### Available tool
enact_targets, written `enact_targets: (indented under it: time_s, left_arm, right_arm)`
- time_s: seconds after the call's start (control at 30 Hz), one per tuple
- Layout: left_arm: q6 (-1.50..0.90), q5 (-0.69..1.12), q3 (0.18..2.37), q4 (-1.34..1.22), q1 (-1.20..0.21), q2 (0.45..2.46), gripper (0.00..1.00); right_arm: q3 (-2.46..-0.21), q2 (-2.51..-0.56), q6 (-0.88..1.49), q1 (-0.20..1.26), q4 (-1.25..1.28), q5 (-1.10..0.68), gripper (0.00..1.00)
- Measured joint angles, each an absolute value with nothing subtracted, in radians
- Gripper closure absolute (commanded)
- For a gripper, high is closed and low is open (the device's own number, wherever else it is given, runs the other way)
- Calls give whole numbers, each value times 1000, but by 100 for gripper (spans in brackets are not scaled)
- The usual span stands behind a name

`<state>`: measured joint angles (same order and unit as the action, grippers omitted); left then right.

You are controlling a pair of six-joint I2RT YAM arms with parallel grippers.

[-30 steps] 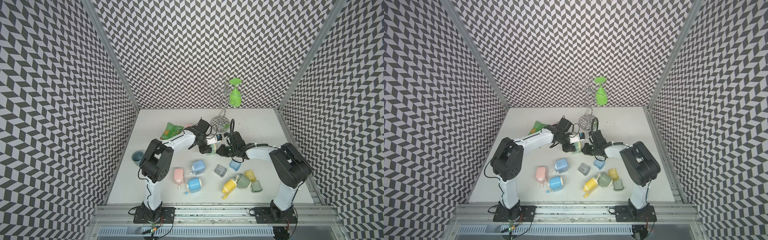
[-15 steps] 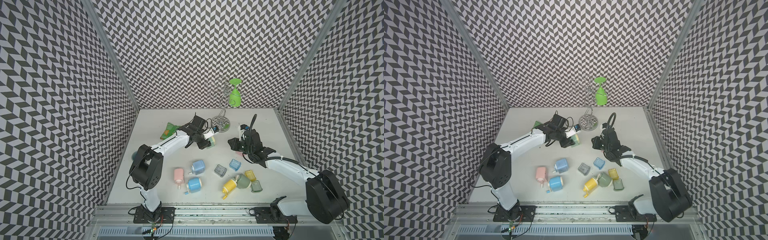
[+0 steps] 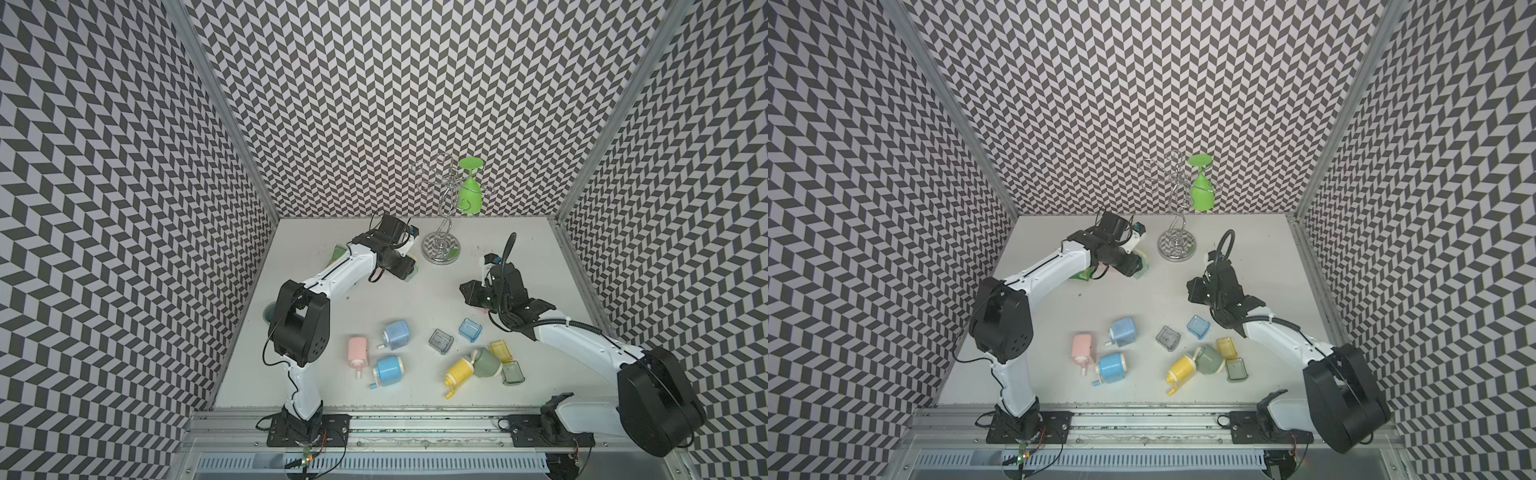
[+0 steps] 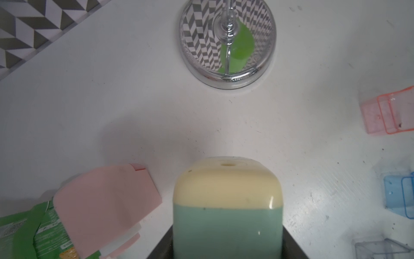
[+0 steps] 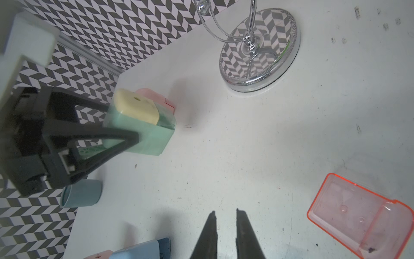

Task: Put the tray back into the pencil sharpener
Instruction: Place the pencil sharpener at the center of the board.

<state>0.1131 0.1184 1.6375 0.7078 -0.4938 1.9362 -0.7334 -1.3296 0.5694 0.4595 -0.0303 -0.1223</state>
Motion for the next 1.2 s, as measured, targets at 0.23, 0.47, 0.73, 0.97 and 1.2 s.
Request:
enact_targets:
  time_s: [0.23,0.47,0.73,0.97,1.2]
  left_arm:
    - [-54,86,1773,817,-482,2066,100]
    - [-184,-8,1852,858,-482,2126,96]
    - [-256,-98,1962,876,-482,2203,91]
    - [-259,-104,1966,882,-484,2247,78]
    - [-259,-104,1966,887,-484,2257,51]
  right_arm:
    - [-733,-1329,569,459,-30,-121,82]
    - [-733,-1329,569,459,-30,-119,82]
    - [-733,-1329,569,459,-30,-118,82]
    - [-733,-1329,569,459,-31,-112,82]
    - [-734,-1329,568,459,-33,-107,81]
